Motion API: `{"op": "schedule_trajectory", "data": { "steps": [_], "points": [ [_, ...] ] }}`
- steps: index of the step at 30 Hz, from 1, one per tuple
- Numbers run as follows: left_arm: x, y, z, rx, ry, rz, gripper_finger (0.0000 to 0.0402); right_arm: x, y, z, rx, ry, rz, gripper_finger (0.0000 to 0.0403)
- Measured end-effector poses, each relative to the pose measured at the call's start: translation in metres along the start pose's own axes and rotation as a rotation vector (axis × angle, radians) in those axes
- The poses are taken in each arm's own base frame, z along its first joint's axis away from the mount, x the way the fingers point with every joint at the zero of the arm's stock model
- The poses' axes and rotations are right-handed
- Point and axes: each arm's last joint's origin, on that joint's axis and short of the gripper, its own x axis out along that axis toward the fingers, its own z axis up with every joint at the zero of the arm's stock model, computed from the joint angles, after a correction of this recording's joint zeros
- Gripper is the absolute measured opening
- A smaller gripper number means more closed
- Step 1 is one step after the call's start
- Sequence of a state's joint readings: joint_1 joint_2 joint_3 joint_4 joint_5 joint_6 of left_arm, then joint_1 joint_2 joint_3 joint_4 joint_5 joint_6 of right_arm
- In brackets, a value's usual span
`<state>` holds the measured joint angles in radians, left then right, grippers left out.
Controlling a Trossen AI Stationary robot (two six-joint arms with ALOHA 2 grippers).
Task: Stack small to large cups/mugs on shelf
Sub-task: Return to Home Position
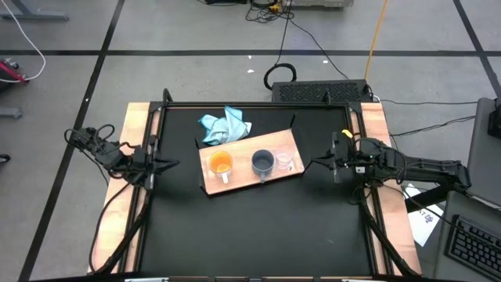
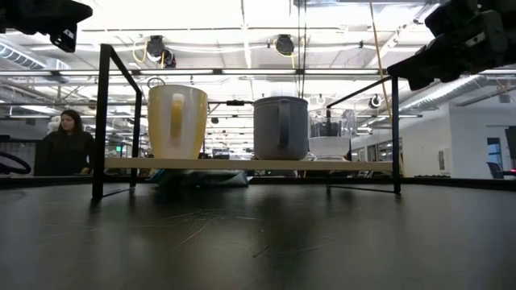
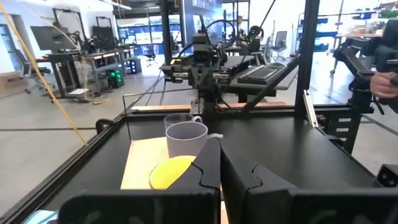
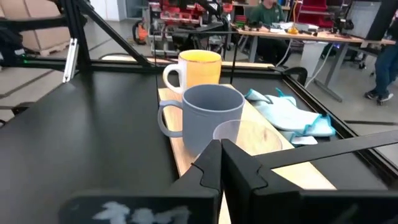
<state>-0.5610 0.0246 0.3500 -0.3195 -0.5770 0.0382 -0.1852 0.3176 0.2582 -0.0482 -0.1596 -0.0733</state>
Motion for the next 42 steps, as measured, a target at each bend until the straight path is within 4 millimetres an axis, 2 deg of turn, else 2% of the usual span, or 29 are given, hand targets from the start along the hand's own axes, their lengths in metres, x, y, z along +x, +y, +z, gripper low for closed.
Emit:
{"op": "schedule_trajectory", "data": {
  "steps": [8, 22, 30, 42],
  "points": [
    [0.002, -0.001, -0.004, 0.006, -0.001, 0.01, 0.0, 0.001, 0.003, -0.009, -0.003, -0.115, 0.073, 0.0],
    [0.005, -0.002, -0.01, -0.026, 0.002, 0.053, 0.0, -0.006, 0.005, -0.028, 0.0, -0.189, 0.071, 0.0],
    [0.015, -0.01, -0.032, -0.017, -0.019, 0.054, 0.0, -0.011, 0.006, -0.026, -0.012, -0.25, 0.068, 0.0],
    [0.02, -0.013, -0.047, 0.056, -0.001, 0.052, 0.0, -0.012, 0.008, -0.026, -0.062, -0.269, 0.118, 0.0]
  ]
}}
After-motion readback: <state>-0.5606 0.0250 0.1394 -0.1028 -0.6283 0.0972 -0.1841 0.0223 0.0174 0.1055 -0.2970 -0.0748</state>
